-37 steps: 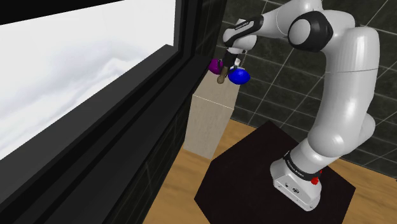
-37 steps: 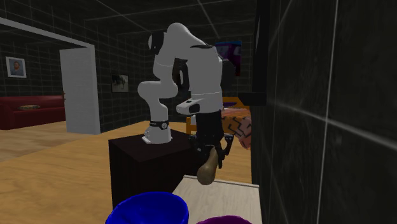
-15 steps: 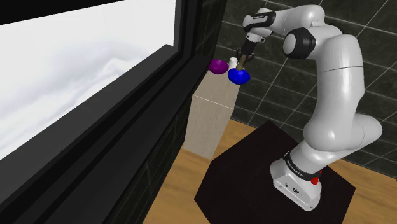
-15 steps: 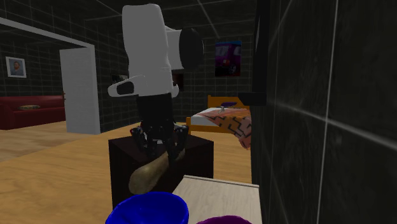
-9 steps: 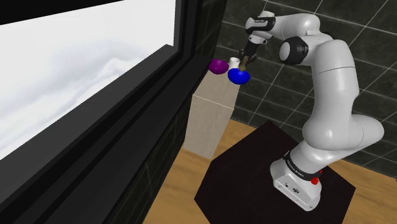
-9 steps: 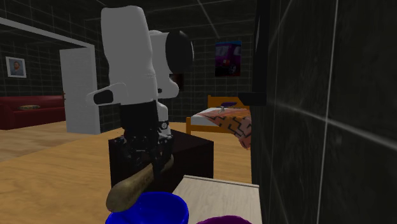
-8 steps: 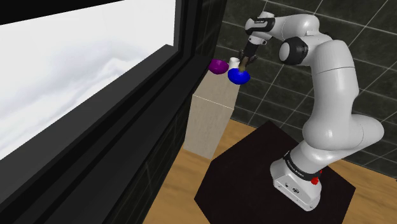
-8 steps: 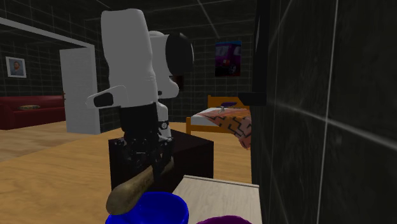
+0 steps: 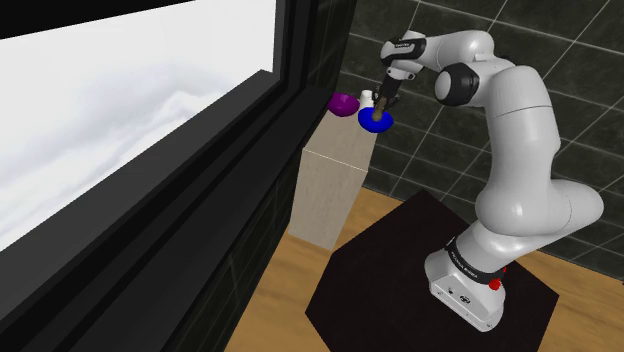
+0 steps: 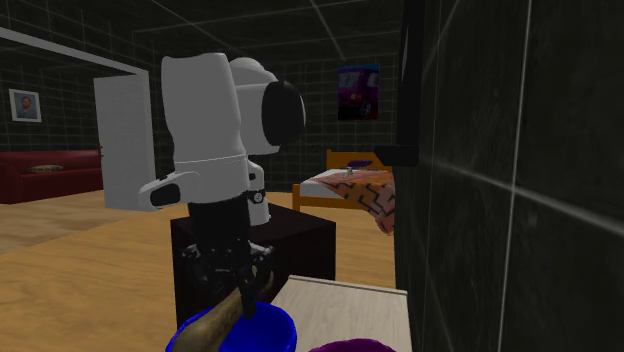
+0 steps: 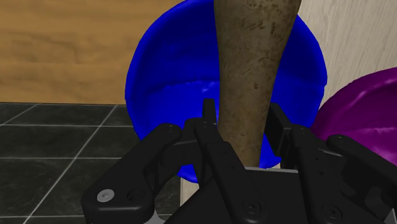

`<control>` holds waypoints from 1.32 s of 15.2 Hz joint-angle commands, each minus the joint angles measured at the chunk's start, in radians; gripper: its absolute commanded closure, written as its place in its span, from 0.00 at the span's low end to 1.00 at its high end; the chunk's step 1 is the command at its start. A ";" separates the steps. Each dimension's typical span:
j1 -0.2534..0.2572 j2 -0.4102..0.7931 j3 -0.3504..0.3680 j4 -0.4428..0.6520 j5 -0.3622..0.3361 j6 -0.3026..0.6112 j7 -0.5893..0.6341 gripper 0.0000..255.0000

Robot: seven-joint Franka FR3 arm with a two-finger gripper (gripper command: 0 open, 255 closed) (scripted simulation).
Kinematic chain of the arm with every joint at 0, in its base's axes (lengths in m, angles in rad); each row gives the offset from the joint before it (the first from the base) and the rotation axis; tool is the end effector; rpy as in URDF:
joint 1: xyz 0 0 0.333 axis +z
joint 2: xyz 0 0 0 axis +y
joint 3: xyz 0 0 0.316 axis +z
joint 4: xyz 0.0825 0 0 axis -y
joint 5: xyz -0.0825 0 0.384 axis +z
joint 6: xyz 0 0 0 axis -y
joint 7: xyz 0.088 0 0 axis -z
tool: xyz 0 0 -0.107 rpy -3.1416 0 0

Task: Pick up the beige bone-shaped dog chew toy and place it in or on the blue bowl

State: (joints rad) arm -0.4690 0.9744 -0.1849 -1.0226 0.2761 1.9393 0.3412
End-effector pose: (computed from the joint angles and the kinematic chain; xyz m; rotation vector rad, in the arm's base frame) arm 0.6544 -0.4151 0.2533 -2.6456 1.4868 0.0439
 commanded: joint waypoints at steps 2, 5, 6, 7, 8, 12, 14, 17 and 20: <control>-0.002 0.018 0.002 0.004 0.002 0.014 -0.002 1.00; -0.002 0.018 0.002 0.005 0.002 0.014 -0.002 1.00; -0.002 0.018 0.002 0.005 0.002 0.014 -0.002 1.00; -0.002 0.018 0.002 0.005 0.002 0.014 -0.002 1.00; -0.002 0.018 0.002 0.005 0.002 0.014 -0.002 1.00; -0.002 0.018 0.002 0.004 0.002 0.014 -0.002 0.00; -0.002 0.018 0.002 0.004 0.002 0.014 -0.002 0.00; -0.006 -0.007 -0.002 0.027 -0.003 -0.033 0.001 0.00; -0.011 -0.024 -0.005 0.057 -0.007 -0.080 0.006 0.00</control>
State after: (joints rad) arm -0.4801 0.9591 -0.1887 -0.9643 0.2701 1.8683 0.3462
